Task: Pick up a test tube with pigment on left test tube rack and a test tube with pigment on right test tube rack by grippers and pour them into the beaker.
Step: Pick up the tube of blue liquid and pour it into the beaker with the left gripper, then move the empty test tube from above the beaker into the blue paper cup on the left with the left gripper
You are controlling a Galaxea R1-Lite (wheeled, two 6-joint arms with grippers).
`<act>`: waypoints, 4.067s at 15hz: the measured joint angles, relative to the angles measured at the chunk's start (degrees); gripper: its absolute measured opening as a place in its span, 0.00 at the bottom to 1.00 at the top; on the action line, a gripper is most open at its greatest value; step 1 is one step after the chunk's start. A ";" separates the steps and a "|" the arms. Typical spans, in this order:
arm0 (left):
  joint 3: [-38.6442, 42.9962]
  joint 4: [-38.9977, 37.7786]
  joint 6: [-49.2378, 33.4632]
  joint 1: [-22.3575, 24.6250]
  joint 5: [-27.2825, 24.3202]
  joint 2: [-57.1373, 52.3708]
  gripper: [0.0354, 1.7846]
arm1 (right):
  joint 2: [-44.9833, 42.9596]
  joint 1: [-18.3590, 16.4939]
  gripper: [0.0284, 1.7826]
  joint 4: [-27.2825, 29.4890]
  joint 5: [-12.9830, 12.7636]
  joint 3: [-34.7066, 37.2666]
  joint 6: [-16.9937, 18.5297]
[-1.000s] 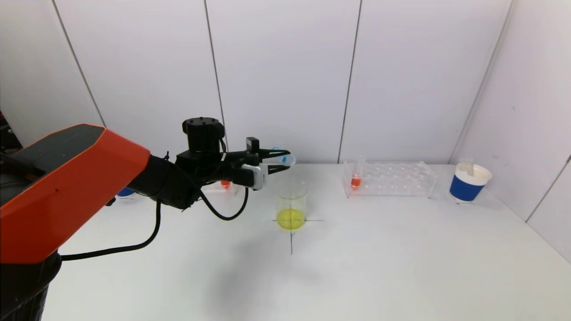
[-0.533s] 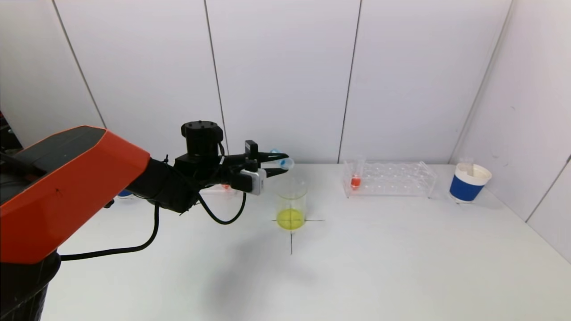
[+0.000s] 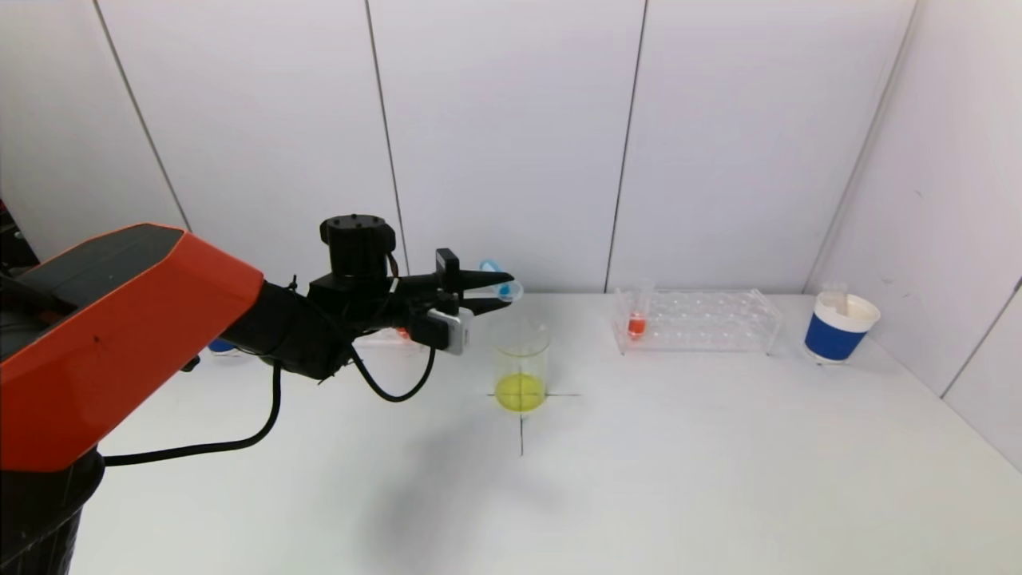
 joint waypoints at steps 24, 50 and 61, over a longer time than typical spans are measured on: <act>-2.21 0.96 10.28 -0.24 2.38 0.48 0.22 | 0.00 0.00 0.99 0.00 0.00 0.00 0.00; -4.23 7.00 23.45 -1.01 3.86 -3.41 0.22 | 0.00 0.00 0.99 -0.02 -0.02 0.00 0.00; -2.13 6.75 17.49 -1.73 4.00 -3.85 0.22 | 0.00 0.00 0.99 0.00 0.00 0.00 0.02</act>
